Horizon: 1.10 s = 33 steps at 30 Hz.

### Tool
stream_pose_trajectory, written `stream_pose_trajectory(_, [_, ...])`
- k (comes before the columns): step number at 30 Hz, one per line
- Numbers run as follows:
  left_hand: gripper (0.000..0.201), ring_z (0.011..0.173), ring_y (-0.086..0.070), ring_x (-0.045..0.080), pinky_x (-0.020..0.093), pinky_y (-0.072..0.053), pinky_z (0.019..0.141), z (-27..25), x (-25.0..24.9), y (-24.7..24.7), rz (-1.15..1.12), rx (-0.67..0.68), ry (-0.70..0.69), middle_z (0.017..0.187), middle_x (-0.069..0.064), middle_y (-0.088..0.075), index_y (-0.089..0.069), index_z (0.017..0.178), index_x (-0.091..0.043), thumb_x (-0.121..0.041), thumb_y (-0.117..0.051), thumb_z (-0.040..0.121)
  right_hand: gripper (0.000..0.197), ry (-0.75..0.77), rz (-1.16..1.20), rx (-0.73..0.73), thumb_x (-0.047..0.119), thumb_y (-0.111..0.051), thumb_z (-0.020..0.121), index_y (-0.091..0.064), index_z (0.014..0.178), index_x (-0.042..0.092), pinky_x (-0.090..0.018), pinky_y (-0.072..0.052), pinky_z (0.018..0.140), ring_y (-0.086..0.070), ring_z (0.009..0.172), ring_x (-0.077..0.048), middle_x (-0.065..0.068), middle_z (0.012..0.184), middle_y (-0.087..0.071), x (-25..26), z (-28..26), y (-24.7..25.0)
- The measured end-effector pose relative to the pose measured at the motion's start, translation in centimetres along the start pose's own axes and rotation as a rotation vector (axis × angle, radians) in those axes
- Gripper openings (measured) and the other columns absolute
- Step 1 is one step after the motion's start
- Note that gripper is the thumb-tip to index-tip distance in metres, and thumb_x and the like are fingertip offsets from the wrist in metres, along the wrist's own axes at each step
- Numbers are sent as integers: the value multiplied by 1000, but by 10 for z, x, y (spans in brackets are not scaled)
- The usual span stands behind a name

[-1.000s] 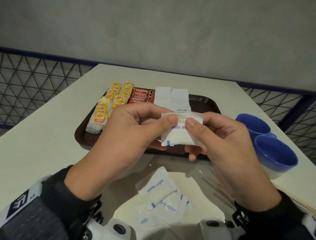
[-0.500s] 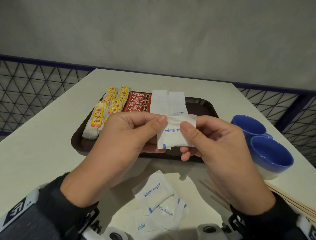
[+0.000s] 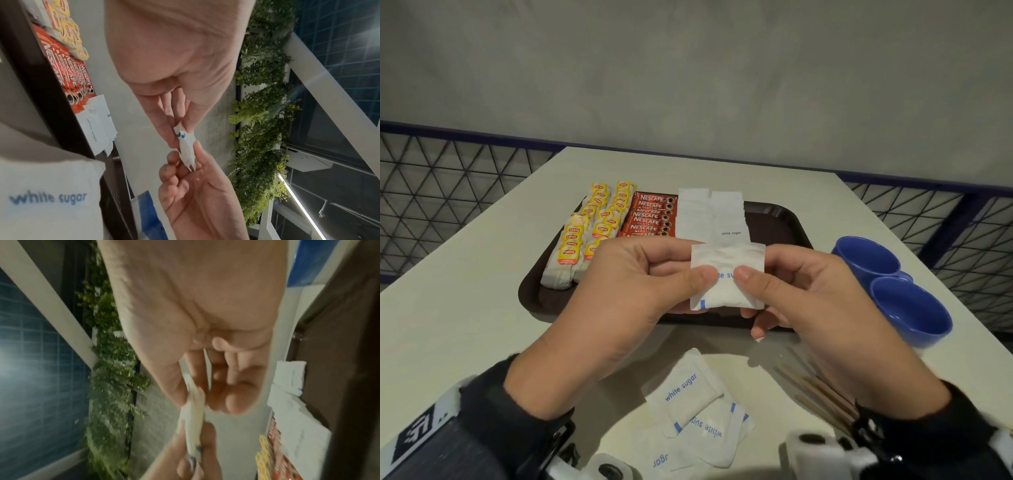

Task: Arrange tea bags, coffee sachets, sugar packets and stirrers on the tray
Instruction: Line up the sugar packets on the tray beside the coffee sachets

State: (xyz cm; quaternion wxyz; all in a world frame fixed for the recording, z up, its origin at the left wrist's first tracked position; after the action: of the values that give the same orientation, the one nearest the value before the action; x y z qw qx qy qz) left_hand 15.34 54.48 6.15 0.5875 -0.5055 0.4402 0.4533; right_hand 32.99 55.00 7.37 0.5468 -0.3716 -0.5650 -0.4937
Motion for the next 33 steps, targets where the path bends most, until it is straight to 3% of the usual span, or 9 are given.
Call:
stream_pose_trajectory(4, [23, 88, -79, 26, 31, -65, 75, -2, -1, -2, 60, 26, 51, 93, 13, -81, -78, 104, -8, 2, -74, 83, 14, -100, -188, 110, 16, -71, 90, -73, 82, 5, -24, -49, 56, -58, 60, -13, -9, 71, -68, 10, -3, 12])
stream_pose_trajectory(8, [22, 84, -79, 27, 34, -65, 74, 3, -11, 13, 22, -129, 29, 92, 11, -81, -75, 107, -13, -2, -72, 88, 18, -126, -236, -34, 19, -74, 91, -73, 74, 11, -27, -45, 55, -54, 59, -18, -9, 67, -64, 21, 19, 33])
stream_pose_trajectory(12, [17, 84, -79, 29, 36, -61, 75, 8, -23, 28, -30, -191, 13, 95, 9, -81, -72, 109, -13, -5, -69, 94, 23, -171, -377, -194, 14, -75, 91, -67, 83, -6, -27, -46, 53, -52, 61, -18, -11, 68, -58, 20, 69, 52])
stream_pose_trajectory(16, [11, 78, -78, 24, 37, -64, 70, 7, -30, 32, -15, -182, -11, 93, 6, -81, -71, 106, -10, -8, -64, 98, 24, -426, -554, -149, 8, -74, 91, -60, 71, 5, -25, -46, 50, -50, 53, -16, -11, 63, -58, -13, 104, 58])
stream_pose_trajectory(20, [11, 71, -76, 23, 37, -64, 69, 6, -33, 33, -7, -166, -17, 89, 6, -81, -70, 105, -8, -7, -62, 99, 25, -611, -592, -105, 2, -69, 93, -59, 71, 1, -27, -43, 55, -48, 53, -18, -12, 61, -58, -45, 119, 64])
stream_pose_trajectory(25, [9, 68, -74, 22, 35, -61, 66, 9, -29, 35, -16, -153, -6, 88, 6, -81, -70, 102, -12, -9, -61, 100, 18, -636, -615, -123, -5, -69, 91, -61, 75, -2, -31, -50, 65, -57, 60, -23, -20, 74, -62, -59, 132, 62])
stream_pose_trajectory(29, [8, 66, -73, 21, 31, -57, 62, 10, -30, 36, -22, -151, -15, 87, 6, -81, -70, 101, -12, -9, -62, 99, 20, -660, -605, -130, -6, -68, 90, -61, 72, -3, -28, -51, 57, -58, 56, -23, -21, 76, -64, -63, 141, 59])
stream_pose_trajectory(33, [9, 63, -71, 19, 30, -57, 58, 12, -32, 40, -31, -165, -29, 86, 7, -81, -70, 102, -11, -9, -62, 99, 15, -652, -600, -135, -6, -68, 90, -62, 77, -4, -31, -56, 62, -60, 57, -23, -19, 72, -64, -66, 148, 54])
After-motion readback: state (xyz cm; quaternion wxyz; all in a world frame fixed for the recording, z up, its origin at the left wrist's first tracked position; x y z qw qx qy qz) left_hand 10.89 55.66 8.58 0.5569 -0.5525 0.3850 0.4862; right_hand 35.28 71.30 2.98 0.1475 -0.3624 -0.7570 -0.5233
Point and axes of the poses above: each hand's wrist, its own z-axis towards the middle knuckle, its own y-axis out of the back of the hand, x = y × z, the point moved 6 cm from there along z, towards the middle knuckle
